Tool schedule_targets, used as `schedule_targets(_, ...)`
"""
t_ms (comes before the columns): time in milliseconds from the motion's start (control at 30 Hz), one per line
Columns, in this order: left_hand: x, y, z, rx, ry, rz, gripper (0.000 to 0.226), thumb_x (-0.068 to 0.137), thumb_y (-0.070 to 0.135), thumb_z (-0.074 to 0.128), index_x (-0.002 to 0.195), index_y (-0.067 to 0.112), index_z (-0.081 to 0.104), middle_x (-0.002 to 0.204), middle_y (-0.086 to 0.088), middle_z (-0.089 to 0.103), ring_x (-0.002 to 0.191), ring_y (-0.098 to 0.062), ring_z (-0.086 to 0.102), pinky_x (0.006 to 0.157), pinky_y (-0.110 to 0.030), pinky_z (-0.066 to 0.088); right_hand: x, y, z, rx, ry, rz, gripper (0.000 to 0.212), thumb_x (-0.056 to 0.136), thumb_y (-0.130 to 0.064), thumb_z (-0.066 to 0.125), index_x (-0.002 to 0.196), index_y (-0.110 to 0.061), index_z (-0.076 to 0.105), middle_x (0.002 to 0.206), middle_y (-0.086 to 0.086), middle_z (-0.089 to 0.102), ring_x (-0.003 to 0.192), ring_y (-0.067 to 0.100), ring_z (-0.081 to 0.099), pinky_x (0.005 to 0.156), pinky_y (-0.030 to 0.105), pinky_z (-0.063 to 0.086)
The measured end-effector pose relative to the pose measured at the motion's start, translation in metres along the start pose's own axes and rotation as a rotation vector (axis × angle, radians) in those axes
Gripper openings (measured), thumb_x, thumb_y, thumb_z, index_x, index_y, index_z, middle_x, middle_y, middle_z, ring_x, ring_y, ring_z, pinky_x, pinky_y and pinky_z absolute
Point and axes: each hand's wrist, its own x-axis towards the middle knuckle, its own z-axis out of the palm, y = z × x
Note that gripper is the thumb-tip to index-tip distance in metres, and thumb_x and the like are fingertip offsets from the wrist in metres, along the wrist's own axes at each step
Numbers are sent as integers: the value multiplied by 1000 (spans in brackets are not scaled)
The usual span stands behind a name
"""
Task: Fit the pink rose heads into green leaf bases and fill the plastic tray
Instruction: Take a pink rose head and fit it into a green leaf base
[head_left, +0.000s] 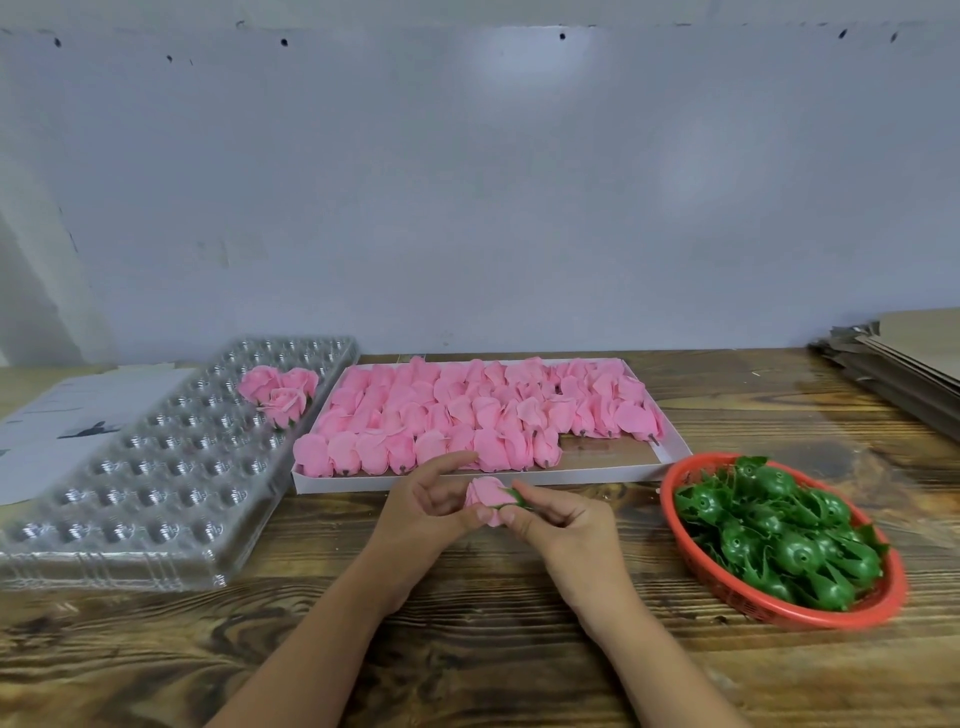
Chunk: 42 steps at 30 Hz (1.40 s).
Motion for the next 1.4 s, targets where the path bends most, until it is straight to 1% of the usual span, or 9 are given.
schedule_targets(233,1,-2,0,-12,14,1,71,73,18,86,136,26,54,109,-9,78,108,-22,73,91,-27,57,1,1,-3,-35,-57,-7,31,77,0,79,106,-11,76,94,-5,77,93,9,72,86,22,56)
schedule_targets(400,2,-3,0,19,48,-12,62,85,5,79,135,30,53,107,-6,79,105,-21,74,93,-29,58,-4,2,-6,-277,-165,-80,51,81,3,74,99,-45,72,99,4,77,95,25,72,86,32,57)
schedule_targets(500,1,-3,3,80,61,4,61,84,3,80,132,30,55,106,-1,79,103,-16,74,92,-26,58,-5,7,-7,-545,-173,-161,48,81,-10,74,111,-48,66,95,-17,75,86,6,70,84,25,55)
schedule_targets(567,1,-2,6,140,61,32,59,83,5,82,127,34,58,104,6,79,100,-11,74,87,-23,58,-6,8,-6,-609,-185,-175,36,84,-20,74,112,-42,69,91,-17,74,84,3,68,78,23,54)
schedule_targets(833,1,-5,15,178,79,128,56,76,7,88,119,35,65,105,8,78,100,-10,73,83,-17,55,-5,9,-5,-584,-134,-221,18,86,-27,69,99,-38,72,80,-16,72,73,8,65,65,20,52)
schedule_targets(1000,0,-3,18,202,69,95,70,72,17,91,129,42,59,127,16,66,114,-4,65,87,-23,56,-5,8,-4,-470,-133,-205,34,88,-11,65,107,-38,72,94,-21,74,85,6,68,76,23,55)
schedule_targets(1067,-2,-1,20,204,41,73,69,69,35,90,129,45,58,134,17,60,120,-1,60,93,-25,54,-6,7,-3,-458,-157,-210,34,89,-12,66,111,-38,72,97,-22,74,88,5,69,80,24,56)
schedule_targets(1200,-6,11,22,78,52,106,46,71,56,75,116,44,72,123,10,71,115,-6,66,90,-20,54,-8,9,1,-494,-210,-188,19,88,-23,71,104,-32,74,84,-9,73,74,16,63,73,33,54)
schedule_targets(1400,-7,14,26,22,40,117,23,69,49,75,79,30,83,109,5,77,108,-8,69,87,-18,52,-12,9,4,-569,-299,-202,16,81,-21,73,96,-28,73,68,-8,64,61,9,55,59,17,42)
